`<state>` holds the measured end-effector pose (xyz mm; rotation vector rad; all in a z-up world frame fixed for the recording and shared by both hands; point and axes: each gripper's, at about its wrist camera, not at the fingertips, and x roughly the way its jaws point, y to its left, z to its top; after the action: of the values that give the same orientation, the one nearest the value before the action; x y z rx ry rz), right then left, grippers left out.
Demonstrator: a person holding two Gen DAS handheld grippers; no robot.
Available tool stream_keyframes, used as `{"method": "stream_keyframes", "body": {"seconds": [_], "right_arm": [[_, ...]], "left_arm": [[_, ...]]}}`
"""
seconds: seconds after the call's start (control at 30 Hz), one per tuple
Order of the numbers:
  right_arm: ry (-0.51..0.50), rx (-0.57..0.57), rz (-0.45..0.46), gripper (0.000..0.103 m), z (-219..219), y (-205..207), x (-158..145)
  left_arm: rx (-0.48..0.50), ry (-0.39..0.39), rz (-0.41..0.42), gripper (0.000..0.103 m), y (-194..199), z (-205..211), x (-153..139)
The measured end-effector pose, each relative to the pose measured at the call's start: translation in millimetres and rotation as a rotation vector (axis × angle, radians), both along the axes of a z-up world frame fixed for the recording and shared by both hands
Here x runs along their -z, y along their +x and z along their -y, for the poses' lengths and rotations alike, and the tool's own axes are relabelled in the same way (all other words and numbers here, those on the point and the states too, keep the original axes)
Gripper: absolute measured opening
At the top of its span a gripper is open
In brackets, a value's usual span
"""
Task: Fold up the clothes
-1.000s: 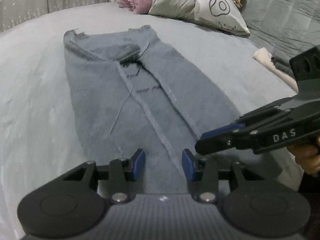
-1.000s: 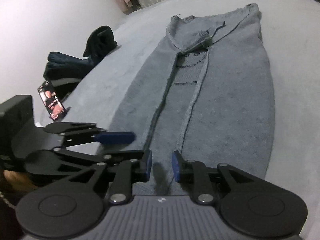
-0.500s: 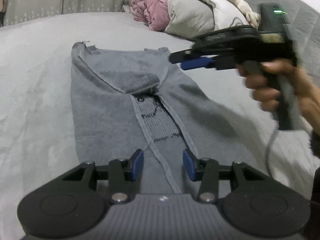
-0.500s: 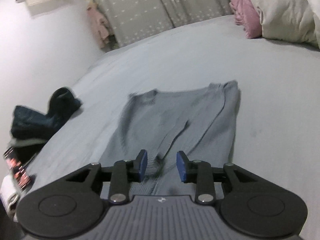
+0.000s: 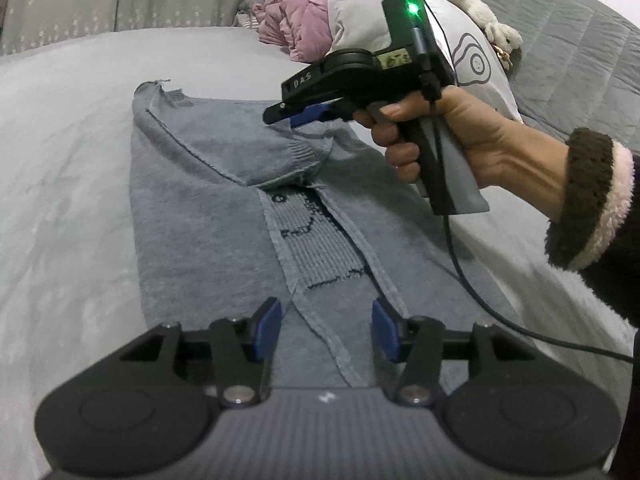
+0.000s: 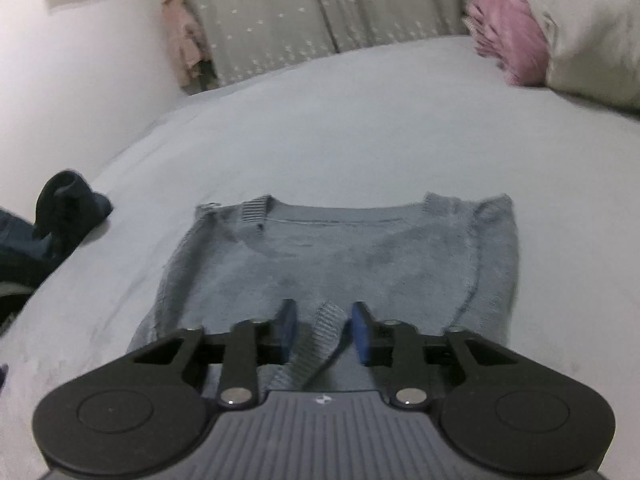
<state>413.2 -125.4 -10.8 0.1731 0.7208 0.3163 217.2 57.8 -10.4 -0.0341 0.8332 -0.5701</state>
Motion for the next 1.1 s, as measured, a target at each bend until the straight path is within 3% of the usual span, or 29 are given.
{"method": "stream_keyframes", "body": {"seconds": [0.17,0.27,0.3,0.37,0.5,0.57,0.67,0.83,1.1], "right_arm": [[-0.064,0.064,0.108,0.006,2,-2,-19],[-0.026,0.056,0.061,0.007,6,8,-17],[0.007,0.038,0.032,0.009,8,9,-14],[0.014,0.02,-0.001,0.031,7,12,-9],[-0.062,-0.018,0.0,0.032,-4,7,3],[-0.1,-0.031,0.014,0.011,-12,3,7],[-0.132,-0.024,0.07,0.004,-17,-2,4],[-0.151,0.057,0.131,0.003,-12,4,-9],[-0.202,0.129,0.084,0.004,-6,16,-2]], "left_arm": [[0.007,0.005,0.004,0.054,-4,3,-1],[0.014,0.015,0.011,0.055,-5,5,-1],[0.015,0.018,0.013,0.055,-4,6,0],[0.015,0.017,0.012,0.055,-4,6,0],[0.014,0.013,0.008,0.055,-3,6,-1],[0.014,0.014,0.009,0.055,-3,6,-1],[0.013,0.014,0.008,0.056,-2,6,-1],[0.016,0.018,0.011,0.056,-3,7,-1],[0.021,0.021,0.014,0.057,-4,6,-1]]}}
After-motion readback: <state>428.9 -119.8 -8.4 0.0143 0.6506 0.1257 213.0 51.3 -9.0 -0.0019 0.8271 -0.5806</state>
